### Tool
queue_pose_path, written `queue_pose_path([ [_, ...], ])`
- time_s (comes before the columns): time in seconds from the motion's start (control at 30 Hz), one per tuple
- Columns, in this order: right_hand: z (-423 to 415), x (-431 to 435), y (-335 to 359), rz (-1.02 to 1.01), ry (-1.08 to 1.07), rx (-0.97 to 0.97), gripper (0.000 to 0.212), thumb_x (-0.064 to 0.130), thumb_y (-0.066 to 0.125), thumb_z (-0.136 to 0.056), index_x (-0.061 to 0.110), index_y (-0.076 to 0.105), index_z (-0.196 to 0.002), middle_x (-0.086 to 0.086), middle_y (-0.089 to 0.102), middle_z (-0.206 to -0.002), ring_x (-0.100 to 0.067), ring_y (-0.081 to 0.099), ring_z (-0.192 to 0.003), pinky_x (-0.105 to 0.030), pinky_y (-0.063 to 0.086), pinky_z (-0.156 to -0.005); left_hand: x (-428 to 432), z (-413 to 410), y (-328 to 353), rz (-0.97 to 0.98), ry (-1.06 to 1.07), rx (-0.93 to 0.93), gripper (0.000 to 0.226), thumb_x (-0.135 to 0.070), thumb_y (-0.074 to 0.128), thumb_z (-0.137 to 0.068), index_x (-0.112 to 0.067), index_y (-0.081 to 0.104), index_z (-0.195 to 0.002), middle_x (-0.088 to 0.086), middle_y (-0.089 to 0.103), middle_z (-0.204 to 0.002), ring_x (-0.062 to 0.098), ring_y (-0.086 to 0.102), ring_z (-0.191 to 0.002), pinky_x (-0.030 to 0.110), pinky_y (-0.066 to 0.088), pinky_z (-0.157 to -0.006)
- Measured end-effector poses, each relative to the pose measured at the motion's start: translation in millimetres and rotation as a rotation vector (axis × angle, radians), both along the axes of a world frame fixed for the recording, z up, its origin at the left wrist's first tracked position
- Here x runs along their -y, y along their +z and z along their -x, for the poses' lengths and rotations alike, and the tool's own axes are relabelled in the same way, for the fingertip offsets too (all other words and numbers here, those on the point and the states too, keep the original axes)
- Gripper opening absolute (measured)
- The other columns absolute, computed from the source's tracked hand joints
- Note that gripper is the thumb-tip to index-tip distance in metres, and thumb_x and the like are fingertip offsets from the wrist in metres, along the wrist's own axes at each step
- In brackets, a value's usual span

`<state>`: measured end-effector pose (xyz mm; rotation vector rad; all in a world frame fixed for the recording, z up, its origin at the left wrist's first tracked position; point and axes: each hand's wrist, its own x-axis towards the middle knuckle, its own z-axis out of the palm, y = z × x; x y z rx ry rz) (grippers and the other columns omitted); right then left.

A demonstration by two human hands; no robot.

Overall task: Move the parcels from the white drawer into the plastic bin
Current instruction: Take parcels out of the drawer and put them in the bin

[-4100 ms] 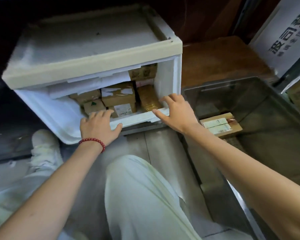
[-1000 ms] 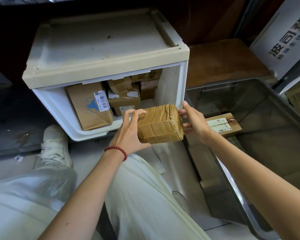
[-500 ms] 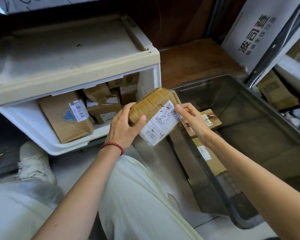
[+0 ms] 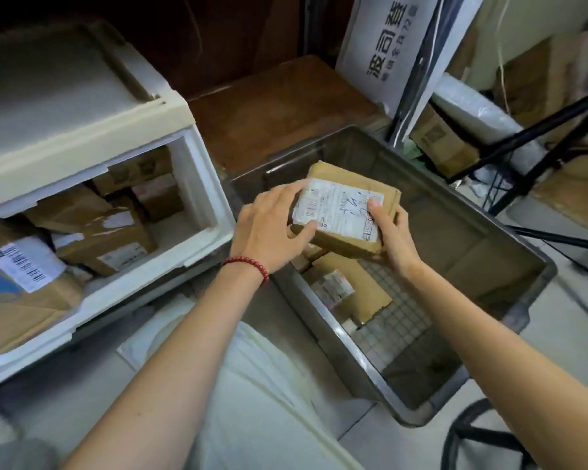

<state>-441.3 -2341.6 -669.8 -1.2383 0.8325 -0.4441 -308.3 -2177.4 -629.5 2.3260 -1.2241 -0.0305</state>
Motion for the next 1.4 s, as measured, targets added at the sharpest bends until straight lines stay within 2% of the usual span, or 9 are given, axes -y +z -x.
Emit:
queue_pose_path([
  [0.2, 19.7, 24.6, -65.3, -0.166, -0.386, -0.234, 0.085, 0.066, 0.068, -0.073, 0.028, 0.026, -0.137, -0.004, 0.056, -0.125, -0.024, 0.064, -0.102, -0.044, 0.057, -0.082, 10.5, 0.1, -38.2, -0.181, -0.035, 0.18, 0.049, -0.054, 0.05, -0.089, -0.031, 0.047, -0.132, -0.007, 0.057, -0.128, 0.017, 0.049, -0.118, 0.037, 0.035, -0.097],
  [0.27, 24.6, 32.1, -86.3, -0.241, -0.495, -0.309, 0.093, 0.074, 0.069, -0.064, 0.021, 0.03, -0.129, -0.004, 0.058, -0.114, -0.024, 0.062, -0.097, -0.038, 0.055, -0.074, 13.9, 0.7, -44.9, -0.223, -0.066, 0.199, 0.049, -0.053, 0.048, -0.09, -0.03, 0.046, -0.132, -0.006, 0.059, -0.125, 0.017, 0.05, -0.116, 0.036, 0.034, -0.097],
  [0.4, 32.9, 43.9, -125.1, -0.318, -0.573, -0.35, 0.082, 0.052, 0.071, -0.08, 0.015, 0.025, -0.136, -0.006, 0.052, -0.116, -0.029, 0.06, -0.107, -0.043, 0.053, -0.092, 24.2, 5.0, -55.2, -0.252, -0.082, 0.17, 0.048, -0.057, 0.046, -0.088, -0.036, 0.044, -0.131, -0.012, 0.061, -0.118, 0.014, 0.052, -0.111, 0.035, 0.032, -0.095],
  [0.6, 25.5, 50.0, -154.6, -0.153, -0.491, -0.309, 0.087, 0.023, 0.077, -0.08, 0.018, 0.021, -0.147, -0.009, 0.044, -0.142, -0.024, 0.049, -0.126, -0.044, 0.039, -0.109, 28.8, 0.9, -64.5, -0.217, -0.045, -0.001, 0.054, -0.064, 0.054, -0.077, -0.042, 0.046, -0.126, -0.022, 0.06, -0.1, 0.006, 0.052, -0.1, 0.033, 0.032, -0.093],
  [0.83, 10.5, 64.1, -183.6, 0.075, -0.536, -0.417, 0.081, 0.01, 0.077, -0.079, 0.021, 0.03, -0.144, -0.009, 0.044, -0.143, -0.023, 0.042, -0.132, -0.041, 0.03, -0.115, 29.1, 0.0, -65.1, -0.192, -0.025, -0.033, 0.058, -0.069, 0.052, -0.071, -0.044, 0.048, -0.123, -0.025, 0.06, -0.097, 0.002, 0.051, -0.096, 0.03, 0.03, -0.093],
  [0.97, -0.6, 75.1, -194.3, 0.086, -0.464, -0.455, 0.08, 0.015, 0.077, -0.079, 0.026, 0.032, -0.145, -0.007, 0.043, -0.143, -0.023, 0.04, -0.132, -0.031, 0.032, -0.11, 28.5, -0.7, -67.5, -0.181, -0.014, -0.032, 0.057, -0.071, 0.052, -0.071, -0.044, 0.05, -0.122, -0.026, 0.06, -0.095, 0.0, 0.05, -0.094, 0.027, 0.028, -0.092],
  [1.2, -5.9, 88.0, -189.1, -0.024, -0.046, -0.625, 0.12, 0.041, 0.084, -0.068, 0.015, 0.003, -0.153, -0.008, 0.033, -0.153, -0.028, 0.033, -0.139, -0.048, 0.028, -0.115, 28.4, -0.1, -66.8, -0.2, -0.012, -0.028, 0.057, -0.072, 0.053, -0.071, -0.046, 0.049, -0.121, -0.026, 0.059, -0.097, 0.0, 0.05, -0.1, 0.026, 0.026, -0.094],
  [1.33, 2.5, 76.8, -149.7, 0.36, -0.082, -0.929, 0.108, 0.058, 0.073, -0.073, 0.012, 0.015, -0.152, -0.013, 0.031, -0.153, -0.034, 0.032, -0.139, -0.048, 0.025, -0.115, 28.7, 1.9, -63.5, -0.259, -0.01, -0.034, 0.057, -0.071, 0.052, -0.072, -0.044, 0.049, -0.122, -0.026, 0.059, -0.101, 0.001, 0.051, -0.101, 0.028, 0.028, -0.095],
  [1.4, 1.1, 57.2, -123.0, 0.588, -0.059, -0.89, 0.088, 0.063, 0.06, -0.081, 0.015, 0.028, -0.147, -0.012, 0.038, -0.148, -0.032, 0.036, -0.135, -0.048, 0.026, -0.112, 29.6, 2.1, -60.9, -0.341, -0.016, -0.021, 0.058, -0.071, 0.05, -0.073, -0.042, 0.049, -0.124, -0.024, 0.059, -0.107, 0.005, 0.05, -0.104, 0.03, 0.029, -0.096],
])
